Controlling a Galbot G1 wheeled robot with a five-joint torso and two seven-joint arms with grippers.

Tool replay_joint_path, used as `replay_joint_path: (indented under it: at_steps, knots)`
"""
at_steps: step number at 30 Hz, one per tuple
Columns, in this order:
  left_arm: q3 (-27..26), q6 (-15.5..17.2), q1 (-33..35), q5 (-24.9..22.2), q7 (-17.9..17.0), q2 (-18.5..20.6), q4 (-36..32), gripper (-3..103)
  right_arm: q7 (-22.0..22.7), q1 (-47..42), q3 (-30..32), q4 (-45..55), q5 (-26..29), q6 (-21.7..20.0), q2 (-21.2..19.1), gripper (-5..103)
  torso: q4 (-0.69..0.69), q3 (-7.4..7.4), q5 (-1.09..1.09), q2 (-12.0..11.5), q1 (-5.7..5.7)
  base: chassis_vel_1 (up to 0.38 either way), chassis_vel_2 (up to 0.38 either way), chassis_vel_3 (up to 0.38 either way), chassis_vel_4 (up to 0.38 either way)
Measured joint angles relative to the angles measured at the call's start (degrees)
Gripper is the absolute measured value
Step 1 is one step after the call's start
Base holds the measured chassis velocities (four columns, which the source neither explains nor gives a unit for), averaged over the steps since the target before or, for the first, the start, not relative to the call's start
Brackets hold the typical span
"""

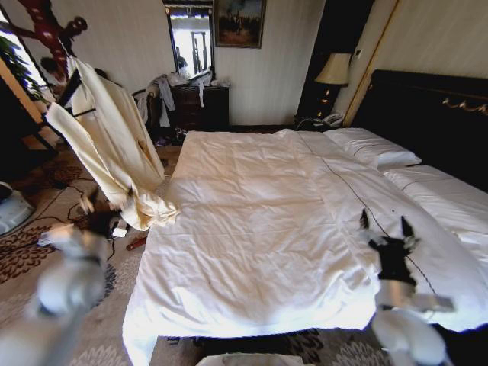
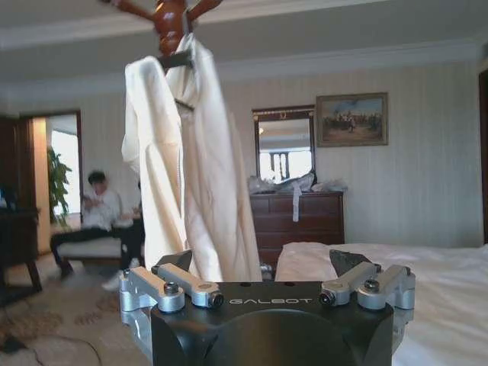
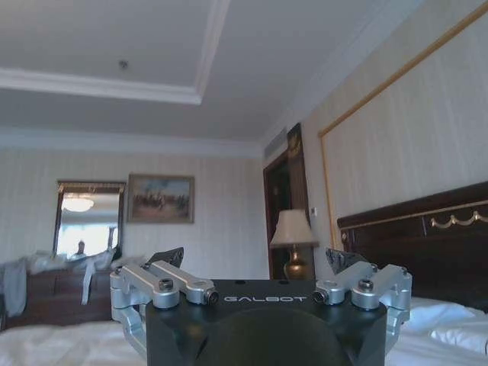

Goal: Pick up the clothes from the bed and hang them on the clothes hanger.

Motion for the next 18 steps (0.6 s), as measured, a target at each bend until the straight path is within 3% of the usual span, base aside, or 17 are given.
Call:
replay_joint_path:
  at_steps: [2, 5, 9, 18]
  knots:
    - [1.5, -2.3, 2.8, 7.1, 2.9, -5.8, -2.3, 100, 0.6, -1.0, -2.5, 1.0, -3.9, 0.1, 1.7, 100, -0.02, 0.00, 0.01, 0.0, 0.00, 0.000, 0.000, 0.000, 0.000]
    - [4.1, -3.8, 6.0, 10.7, 5.4, -11.3, -5.7, 100, 0.6, -2.6, -5.9, 2.7, -9.5, 0.7, 4.0, 100, -0.02, 0.01, 0.00, 0.0, 0.00, 0.000, 0.000, 0.000, 0.000]
    - [6.0, -4.8, 8.2, 11.9, 7.4, -14.0, -7.4, 100, -0.9, -4.0, -8.0, 3.7, -12.7, 1.6, 5.3, 100, -0.01, 0.01, 0.00, 0.0, 0.00, 0.000, 0.000, 0.000, 0.000]
    - [6.4, -4.9, 8.3, 11.6, 8.0, -14.1, -7.5, 100, -1.4, -4.0, -8.3, 3.9, -12.8, 1.8, 5.3, 100, -0.02, 0.01, -0.01, 0.0, 0.02, 0.000, 0.000, 0.000, 0.000]
